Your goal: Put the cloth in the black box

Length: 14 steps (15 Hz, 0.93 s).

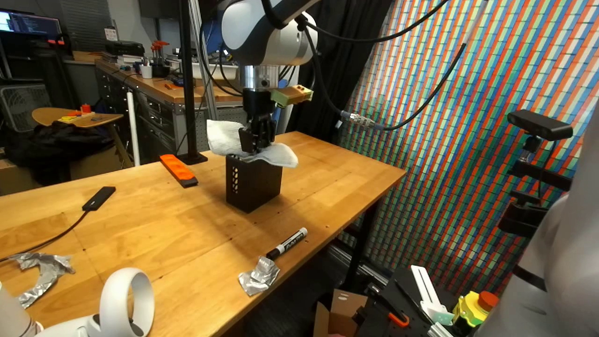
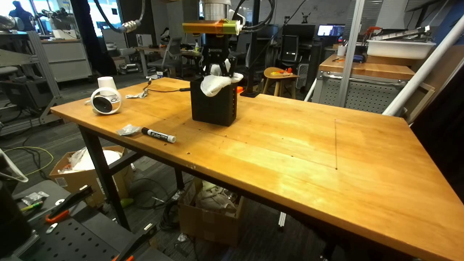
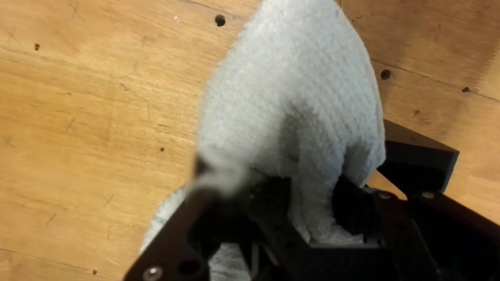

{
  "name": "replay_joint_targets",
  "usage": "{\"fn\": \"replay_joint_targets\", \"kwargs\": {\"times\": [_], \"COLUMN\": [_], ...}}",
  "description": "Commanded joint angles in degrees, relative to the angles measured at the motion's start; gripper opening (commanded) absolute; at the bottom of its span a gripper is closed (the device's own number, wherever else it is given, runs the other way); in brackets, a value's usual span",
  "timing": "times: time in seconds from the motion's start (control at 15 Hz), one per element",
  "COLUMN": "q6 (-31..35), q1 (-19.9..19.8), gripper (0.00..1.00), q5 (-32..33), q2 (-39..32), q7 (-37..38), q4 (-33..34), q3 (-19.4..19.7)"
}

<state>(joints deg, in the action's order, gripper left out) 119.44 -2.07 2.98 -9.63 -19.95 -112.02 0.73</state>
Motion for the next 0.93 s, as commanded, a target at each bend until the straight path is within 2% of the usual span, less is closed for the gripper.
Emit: {"fn": "replay_joint_targets", "kwargs": {"times": [0.0,0.47,0.87], "q6": [0.1,-0.2,-0.7], "q1": [-0.7,-0.8,-1.0], "gripper": [0.14,0.14,0.16], "q5": [-2.4,-7.4,-7.5], "q2": [-1.4,-2.9,-0.7], "q7": [-1.1,-2.0,-1.6], "q4": [-1.7,-6.8,-5.3], "q3": [-0.4,-1.0,-0.6]}}
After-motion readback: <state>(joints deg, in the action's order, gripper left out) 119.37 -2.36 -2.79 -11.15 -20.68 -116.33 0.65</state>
